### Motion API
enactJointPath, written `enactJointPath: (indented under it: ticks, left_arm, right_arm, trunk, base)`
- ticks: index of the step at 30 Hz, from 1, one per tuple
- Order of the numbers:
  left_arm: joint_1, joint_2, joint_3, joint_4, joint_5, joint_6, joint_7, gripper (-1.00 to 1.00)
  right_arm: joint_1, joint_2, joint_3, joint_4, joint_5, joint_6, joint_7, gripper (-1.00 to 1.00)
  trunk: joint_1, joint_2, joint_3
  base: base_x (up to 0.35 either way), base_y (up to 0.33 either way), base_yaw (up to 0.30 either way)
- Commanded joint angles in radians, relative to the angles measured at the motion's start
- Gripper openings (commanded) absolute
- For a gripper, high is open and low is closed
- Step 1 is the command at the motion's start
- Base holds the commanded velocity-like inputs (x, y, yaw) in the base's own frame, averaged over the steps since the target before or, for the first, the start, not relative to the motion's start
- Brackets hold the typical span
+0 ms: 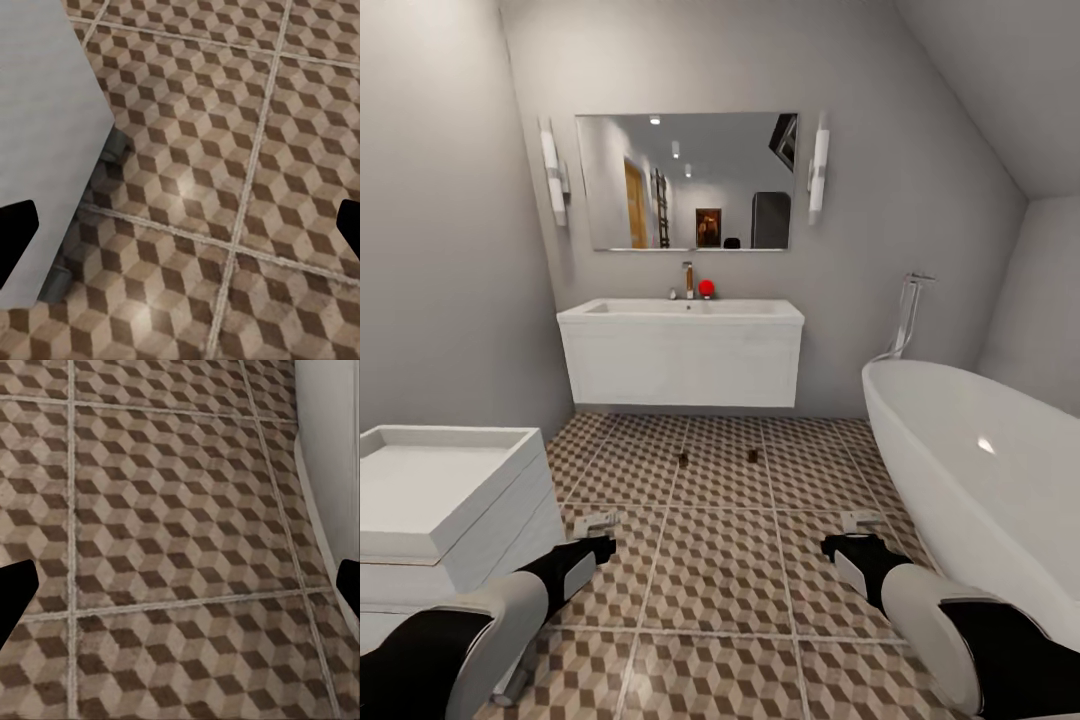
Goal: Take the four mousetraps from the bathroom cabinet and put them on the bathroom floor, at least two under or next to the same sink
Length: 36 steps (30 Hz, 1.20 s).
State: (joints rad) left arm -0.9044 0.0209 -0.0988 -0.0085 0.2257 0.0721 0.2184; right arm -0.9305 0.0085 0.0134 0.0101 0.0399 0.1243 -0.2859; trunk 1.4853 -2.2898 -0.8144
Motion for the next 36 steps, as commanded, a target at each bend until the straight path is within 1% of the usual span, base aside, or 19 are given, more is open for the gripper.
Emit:
enactJointPath:
  ticks: [1, 6, 11, 15, 20, 31, 36]
  left_arm:
    - [0.000, 0.000, -0.009, 0.000, 0.009, 0.005, 0.003, 1.00]
    - [0.010, 0.000, -0.009, 0.003, 0.009, 0.005, 0.003, 1.00]
    - [0.045, 0.001, -0.009, 0.004, 0.009, 0.005, 0.002, 1.00]
    - [0.066, 0.001, -0.009, 0.004, 0.009, 0.005, 0.002, 1.00]
    - [0.103, 0.001, -0.009, 0.004, 0.009, 0.005, 0.002, 1.00]
    - [0.186, 0.001, -0.009, 0.005, 0.010, 0.006, 0.002, 1.00]
    - [0.211, 0.001, -0.009, 0.005, 0.010, 0.006, 0.002, 1.00]
  right_arm:
    - [-0.001, -0.002, 0.002, 0.005, 0.015, 0.004, -0.003, 1.00]
    - [-0.001, -0.010, 0.003, 0.016, 0.062, 0.002, -0.002, 1.00]
    - [0.002, -0.021, 0.003, 0.020, 0.083, 0.002, -0.001, 1.00]
    - [0.012, -0.030, 0.003, 0.021, 0.088, 0.002, 0.000, 1.00]
    - [0.044, -0.036, 0.003, 0.022, 0.092, 0.002, 0.001, 1.00]
    - [0.115, -0.039, 0.003, 0.022, 0.093, 0.001, 0.002, 1.00]
    - [0.143, -0.038, 0.003, 0.022, 0.094, 0.000, 0.001, 1.00]
  trunk:
    - [-0.004, 0.007, 0.002]
    - [-0.023, 0.042, 0.018]
    - [-0.042, 0.077, 0.034]
    - [-0.058, 0.105, 0.046]
    - [-0.077, 0.140, 0.062]
    - [-0.119, 0.217, 0.096]
    - [-0.138, 0.252, 0.112]
  base:
    - [0.000, 0.000, 0.000]
    - [0.000, 0.000, 0.000]
    - [0.000, 0.000, 0.000]
    - [0.000, 0.000, 0.000]
    - [0.000, 0.000, 0.000]
    - [0.000, 0.000, 0.000]
    - [0.000, 0.000, 0.000]
